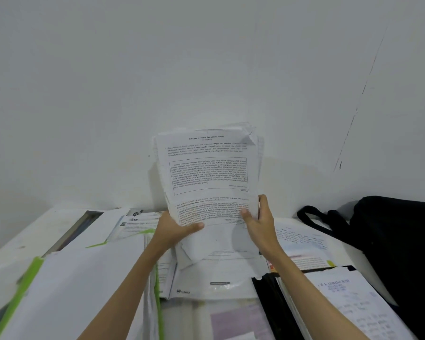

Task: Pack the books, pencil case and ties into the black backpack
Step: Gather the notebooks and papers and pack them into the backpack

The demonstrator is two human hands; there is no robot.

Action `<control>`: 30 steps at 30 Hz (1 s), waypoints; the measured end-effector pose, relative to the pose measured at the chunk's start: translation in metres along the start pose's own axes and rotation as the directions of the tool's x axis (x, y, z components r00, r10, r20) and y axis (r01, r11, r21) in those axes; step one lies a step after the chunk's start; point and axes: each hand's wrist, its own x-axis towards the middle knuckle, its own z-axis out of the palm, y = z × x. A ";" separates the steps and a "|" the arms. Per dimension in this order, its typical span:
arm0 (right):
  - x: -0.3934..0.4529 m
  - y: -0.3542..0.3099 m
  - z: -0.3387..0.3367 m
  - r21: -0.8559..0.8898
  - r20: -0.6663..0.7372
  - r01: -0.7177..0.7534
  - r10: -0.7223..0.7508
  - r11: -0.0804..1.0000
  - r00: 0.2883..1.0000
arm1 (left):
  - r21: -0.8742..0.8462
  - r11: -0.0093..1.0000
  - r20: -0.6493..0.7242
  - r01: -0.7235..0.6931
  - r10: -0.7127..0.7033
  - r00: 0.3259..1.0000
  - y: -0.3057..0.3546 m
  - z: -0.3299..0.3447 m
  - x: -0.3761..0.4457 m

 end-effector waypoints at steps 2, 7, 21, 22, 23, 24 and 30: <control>-0.002 -0.001 0.003 -0.006 -0.010 0.015 -0.015 1.000 1.000 | -0.049 0.998 -0.129 0.051 -0.057 0.990 -0.005 0.008 -0.006; -0.009 0.000 0.009 0.002 -0.084 0.005 -0.004 1.000 0.996 | -0.026 0.999 -0.317 0.031 -0.037 0.948 -0.001 0.021 -0.015; 0.000 -0.024 -0.016 0.077 -0.171 0.036 -0.022 0.996 0.985 | 0.029 0.998 0.147 0.052 -0.055 0.988 0.035 -0.007 0.003; 0.002 -0.030 -0.019 0.092 -0.180 0.038 -0.021 0.995 0.983 | 0.022 0.999 0.143 0.036 -0.038 0.989 0.039 -0.008 0.005; 0.003 -0.037 -0.021 0.109 -0.185 0.039 -0.018 0.993 0.983 | 0.007 1.000 0.131 0.019 -0.020 0.991 0.044 -0.010 0.005; 0.004 -0.043 -0.024 0.125 -0.183 0.042 -0.019 0.991 0.983 | -0.004 1.000 0.119 -0.001 0.001 0.993 0.048 -0.010 0.005; -0.016 -0.030 -0.030 0.081 -0.092 -0.010 0.018 0.997 0.996 | -0.065 0.997 0.130 0.035 -0.027 0.991 0.042 -0.002 -0.020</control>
